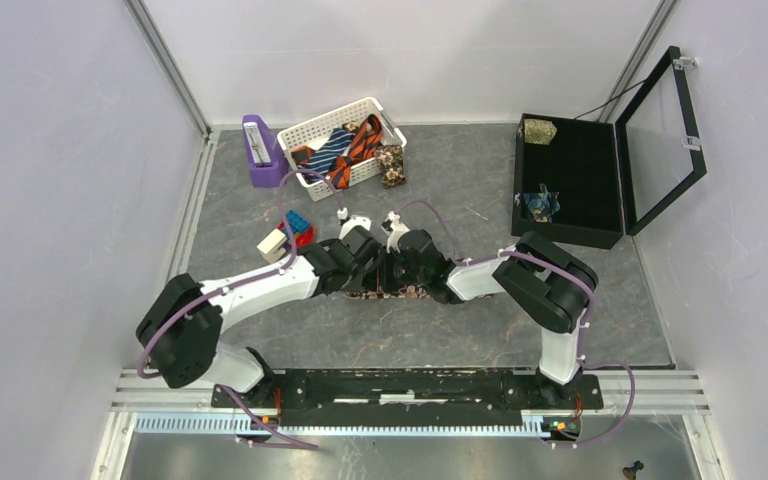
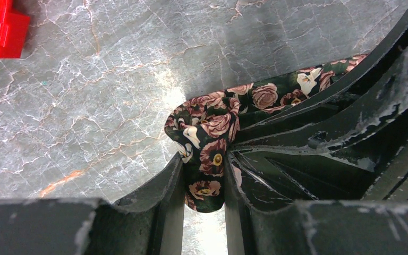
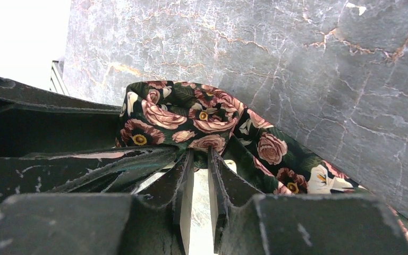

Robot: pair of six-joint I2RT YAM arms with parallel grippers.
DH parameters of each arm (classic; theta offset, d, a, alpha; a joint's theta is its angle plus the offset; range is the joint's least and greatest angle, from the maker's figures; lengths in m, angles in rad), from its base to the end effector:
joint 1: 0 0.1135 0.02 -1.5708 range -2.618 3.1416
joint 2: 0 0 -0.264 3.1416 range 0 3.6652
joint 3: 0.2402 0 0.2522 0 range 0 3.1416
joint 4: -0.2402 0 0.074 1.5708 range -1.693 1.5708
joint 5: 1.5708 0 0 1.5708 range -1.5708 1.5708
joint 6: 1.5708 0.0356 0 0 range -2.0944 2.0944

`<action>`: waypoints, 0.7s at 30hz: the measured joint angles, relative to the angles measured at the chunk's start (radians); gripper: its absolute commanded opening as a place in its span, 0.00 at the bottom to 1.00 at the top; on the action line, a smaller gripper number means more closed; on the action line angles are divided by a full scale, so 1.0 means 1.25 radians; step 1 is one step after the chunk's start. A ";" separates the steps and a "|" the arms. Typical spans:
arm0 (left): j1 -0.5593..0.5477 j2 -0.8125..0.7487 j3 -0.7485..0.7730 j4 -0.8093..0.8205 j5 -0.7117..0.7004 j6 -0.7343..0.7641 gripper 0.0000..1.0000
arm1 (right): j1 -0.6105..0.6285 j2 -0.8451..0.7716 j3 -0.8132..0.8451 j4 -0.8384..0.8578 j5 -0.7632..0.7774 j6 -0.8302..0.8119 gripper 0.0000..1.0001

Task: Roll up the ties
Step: Roll the tie at the center of the board.

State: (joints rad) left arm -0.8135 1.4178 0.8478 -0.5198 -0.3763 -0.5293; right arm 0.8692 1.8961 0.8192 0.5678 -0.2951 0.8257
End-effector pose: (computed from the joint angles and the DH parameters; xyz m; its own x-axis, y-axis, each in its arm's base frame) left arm 0.1936 -0.1857 0.1978 -0.8080 0.1711 -0.5639 0.1751 0.9834 0.0476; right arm 0.2294 0.2875 0.1237 -0.8709 0.0589 -0.4879 -0.3754 0.5608 0.7379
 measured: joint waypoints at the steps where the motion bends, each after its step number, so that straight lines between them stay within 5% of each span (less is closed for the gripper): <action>1: -0.002 0.004 0.005 -0.006 -0.005 0.000 0.05 | 0.000 0.000 0.000 0.000 0.000 0.000 0.22; 21: -0.080 0.143 0.120 -0.078 -0.131 -0.001 0.06 | -0.088 -0.144 -0.100 -0.065 0.025 -0.060 0.25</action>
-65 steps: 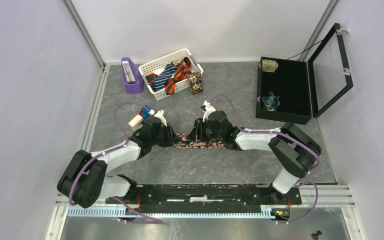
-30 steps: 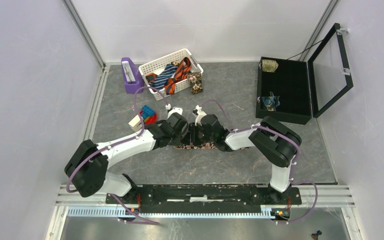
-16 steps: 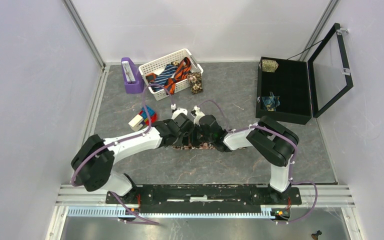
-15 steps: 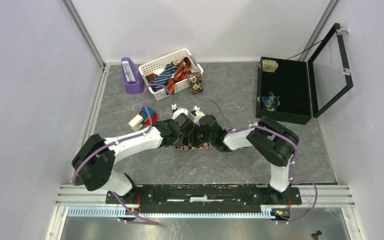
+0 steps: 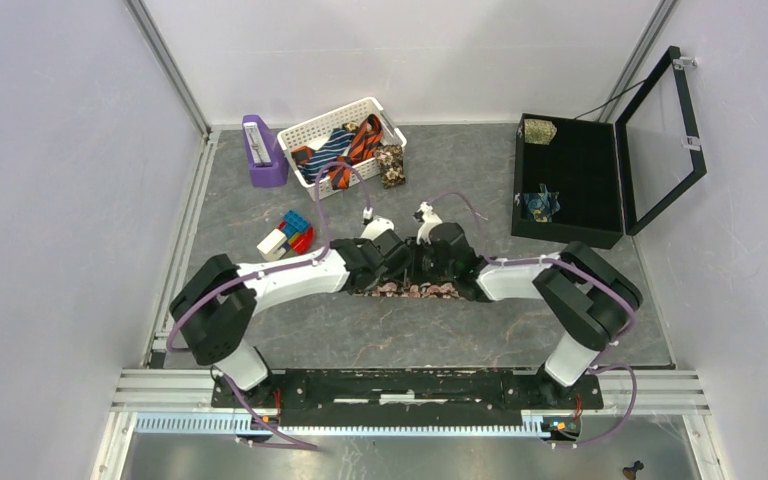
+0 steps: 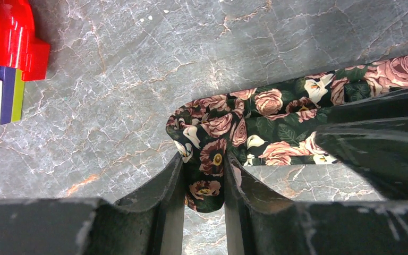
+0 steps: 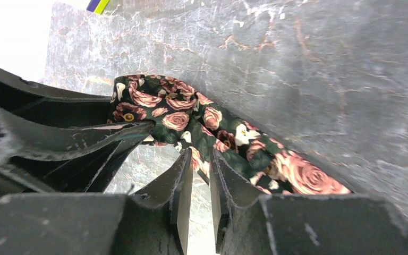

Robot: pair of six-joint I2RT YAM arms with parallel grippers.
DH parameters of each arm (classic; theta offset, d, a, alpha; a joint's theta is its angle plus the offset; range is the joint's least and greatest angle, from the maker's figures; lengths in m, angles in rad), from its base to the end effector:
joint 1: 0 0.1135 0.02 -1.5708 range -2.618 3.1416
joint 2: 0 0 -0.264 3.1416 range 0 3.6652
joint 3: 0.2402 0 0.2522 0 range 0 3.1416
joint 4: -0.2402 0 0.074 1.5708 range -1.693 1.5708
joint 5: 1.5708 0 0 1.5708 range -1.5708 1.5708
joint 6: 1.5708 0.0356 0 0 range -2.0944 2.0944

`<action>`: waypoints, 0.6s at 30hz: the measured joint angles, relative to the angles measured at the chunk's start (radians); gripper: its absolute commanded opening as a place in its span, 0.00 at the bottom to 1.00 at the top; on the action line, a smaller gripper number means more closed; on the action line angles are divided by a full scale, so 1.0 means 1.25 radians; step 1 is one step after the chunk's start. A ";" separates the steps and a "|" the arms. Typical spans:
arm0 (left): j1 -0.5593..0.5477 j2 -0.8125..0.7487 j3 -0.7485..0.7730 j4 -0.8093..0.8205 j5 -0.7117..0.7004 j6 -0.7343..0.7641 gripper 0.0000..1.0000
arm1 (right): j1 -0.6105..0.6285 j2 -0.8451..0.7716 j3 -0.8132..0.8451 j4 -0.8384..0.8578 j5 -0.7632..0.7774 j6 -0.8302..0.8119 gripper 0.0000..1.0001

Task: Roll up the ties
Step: Roll the tie at the center of the board.

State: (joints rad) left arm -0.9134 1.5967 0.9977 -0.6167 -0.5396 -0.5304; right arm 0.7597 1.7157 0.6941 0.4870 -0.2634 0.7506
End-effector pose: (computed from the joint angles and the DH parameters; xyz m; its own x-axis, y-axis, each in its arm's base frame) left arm 0.1974 -0.2258 0.1908 -0.7825 0.3035 -0.5436 0.2018 0.9496 0.2397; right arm 0.2332 0.2343 0.1419 -0.8345 0.1157 -0.5388 -0.3531 0.6384 0.6839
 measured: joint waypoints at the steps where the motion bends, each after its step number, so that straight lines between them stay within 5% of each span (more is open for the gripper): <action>1: -0.005 0.007 0.006 -0.006 -0.007 0.000 0.06 | -0.008 -0.014 -0.009 -0.003 0.001 -0.004 0.25; 11: -0.058 0.101 0.097 -0.083 -0.077 -0.001 0.08 | -0.092 -0.129 -0.103 -0.038 0.005 -0.036 0.25; 18: -0.091 0.175 0.165 -0.136 -0.107 -0.002 0.24 | -0.149 -0.182 -0.140 -0.058 0.005 -0.049 0.25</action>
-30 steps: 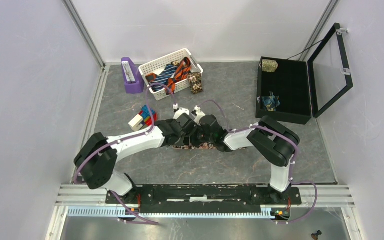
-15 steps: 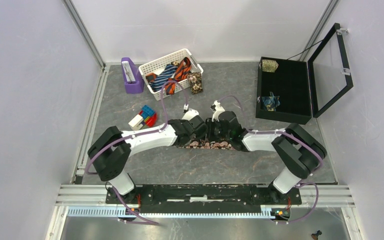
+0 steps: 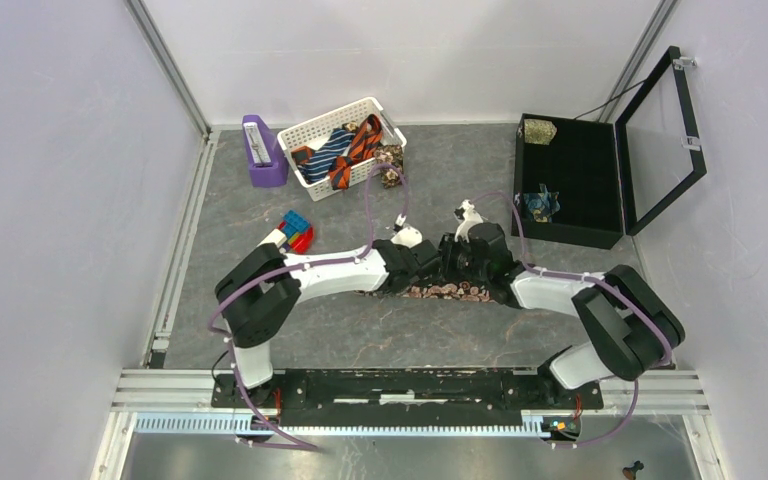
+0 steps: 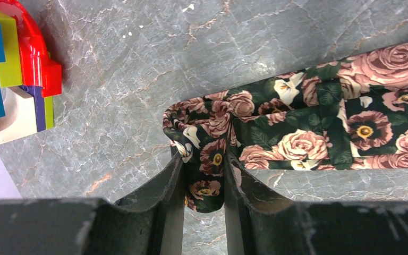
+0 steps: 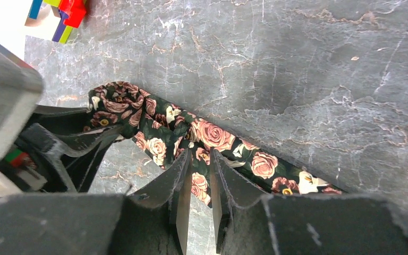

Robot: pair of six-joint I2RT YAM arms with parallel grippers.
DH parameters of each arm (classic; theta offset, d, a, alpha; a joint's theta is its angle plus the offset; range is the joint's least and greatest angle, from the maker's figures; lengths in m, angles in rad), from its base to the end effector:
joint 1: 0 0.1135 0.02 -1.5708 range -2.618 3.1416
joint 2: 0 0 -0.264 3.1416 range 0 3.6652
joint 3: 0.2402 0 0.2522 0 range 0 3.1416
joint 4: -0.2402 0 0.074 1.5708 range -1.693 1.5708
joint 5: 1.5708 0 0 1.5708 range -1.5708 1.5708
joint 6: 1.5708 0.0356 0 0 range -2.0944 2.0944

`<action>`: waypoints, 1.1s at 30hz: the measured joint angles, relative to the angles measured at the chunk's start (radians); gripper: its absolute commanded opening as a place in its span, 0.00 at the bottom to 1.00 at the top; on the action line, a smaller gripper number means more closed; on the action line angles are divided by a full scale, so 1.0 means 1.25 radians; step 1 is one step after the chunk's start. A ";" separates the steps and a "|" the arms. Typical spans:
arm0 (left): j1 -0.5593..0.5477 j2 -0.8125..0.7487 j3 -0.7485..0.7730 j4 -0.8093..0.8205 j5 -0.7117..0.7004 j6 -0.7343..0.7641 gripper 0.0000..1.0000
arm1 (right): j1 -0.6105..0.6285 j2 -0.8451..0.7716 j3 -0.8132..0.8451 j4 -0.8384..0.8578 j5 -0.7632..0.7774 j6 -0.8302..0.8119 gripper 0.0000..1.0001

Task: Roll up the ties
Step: Roll the tie at the center of the board.

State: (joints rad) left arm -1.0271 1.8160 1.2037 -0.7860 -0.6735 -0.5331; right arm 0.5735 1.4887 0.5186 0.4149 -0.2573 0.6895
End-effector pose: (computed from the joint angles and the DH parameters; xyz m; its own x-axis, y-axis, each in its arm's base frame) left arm 0.1931 -0.2765 0.1776 -0.7507 0.4741 -0.4601 0.2694 0.8556 0.4420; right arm 0.2290 0.1587 0.1513 -0.7910 0.2215 -0.5703 -0.2633 0.7182 0.6441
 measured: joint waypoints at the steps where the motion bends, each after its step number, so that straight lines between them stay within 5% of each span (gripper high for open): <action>1: -0.005 0.008 0.007 -0.004 -0.003 0.000 0.26 | -0.005 -0.009 -0.003 -0.002 0.000 -0.002 0.25; 18: -0.029 0.050 0.058 -0.022 0.021 -0.020 0.59 | -0.038 -0.052 -0.021 -0.017 -0.004 -0.012 0.25; 33: -0.026 0.011 0.062 0.025 0.121 -0.021 0.62 | -0.042 -0.061 -0.027 -0.023 -0.006 -0.012 0.25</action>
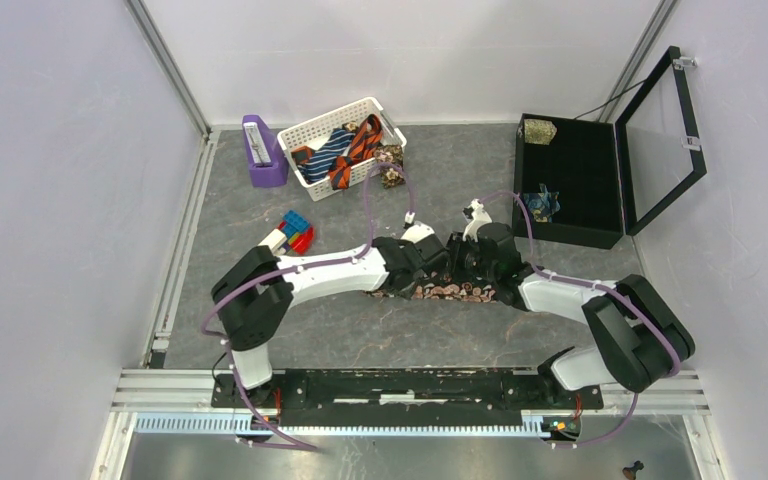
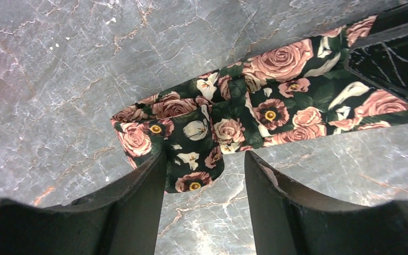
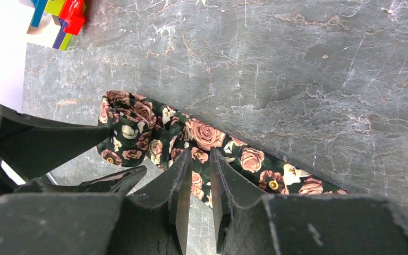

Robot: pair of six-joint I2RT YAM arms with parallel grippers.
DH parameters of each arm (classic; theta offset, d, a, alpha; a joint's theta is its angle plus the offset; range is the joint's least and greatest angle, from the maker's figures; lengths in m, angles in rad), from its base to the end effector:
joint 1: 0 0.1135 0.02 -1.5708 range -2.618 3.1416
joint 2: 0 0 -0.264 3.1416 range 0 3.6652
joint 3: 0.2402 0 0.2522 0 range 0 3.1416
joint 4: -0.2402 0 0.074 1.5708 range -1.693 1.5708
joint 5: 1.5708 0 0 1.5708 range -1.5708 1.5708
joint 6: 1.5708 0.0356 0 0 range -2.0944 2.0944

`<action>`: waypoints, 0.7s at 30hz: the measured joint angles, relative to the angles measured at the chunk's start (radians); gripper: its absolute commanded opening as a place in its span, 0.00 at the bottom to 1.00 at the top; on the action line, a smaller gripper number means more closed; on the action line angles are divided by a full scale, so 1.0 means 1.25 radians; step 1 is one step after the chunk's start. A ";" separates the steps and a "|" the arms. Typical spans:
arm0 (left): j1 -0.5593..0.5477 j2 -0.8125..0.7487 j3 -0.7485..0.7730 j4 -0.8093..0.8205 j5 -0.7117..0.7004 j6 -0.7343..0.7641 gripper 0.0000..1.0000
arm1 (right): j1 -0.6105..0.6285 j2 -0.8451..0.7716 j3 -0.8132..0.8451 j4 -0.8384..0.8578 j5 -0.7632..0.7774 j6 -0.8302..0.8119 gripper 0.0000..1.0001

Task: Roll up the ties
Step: Roll the tie at the center of the board.

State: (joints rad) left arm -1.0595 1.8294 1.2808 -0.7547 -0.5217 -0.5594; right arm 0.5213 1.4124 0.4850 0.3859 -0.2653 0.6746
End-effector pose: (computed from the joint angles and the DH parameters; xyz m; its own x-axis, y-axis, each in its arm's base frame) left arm 0.1894 -0.3014 0.1910 -0.7670 0.4268 -0.4791 0.3358 0.9033 0.2671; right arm 0.2262 0.1406 0.1584 -0.7709 0.2523 -0.5848 -0.2483 0.7265 0.6408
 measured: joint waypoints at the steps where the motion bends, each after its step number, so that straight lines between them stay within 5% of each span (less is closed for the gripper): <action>1: 0.004 -0.013 -0.009 0.011 0.010 0.000 0.61 | 0.000 0.000 0.000 0.000 0.000 0.000 0.25; 21: 0.125 -0.187 -0.253 0.296 0.232 -0.026 0.57 | 0.000 -0.004 0.000 -0.003 0.000 0.000 0.25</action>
State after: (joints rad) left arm -0.9039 1.5959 0.9642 -0.3851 -0.2321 -0.5915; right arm 0.5213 1.4071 0.4847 0.3817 -0.2657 0.6750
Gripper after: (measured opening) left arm 0.575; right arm 0.254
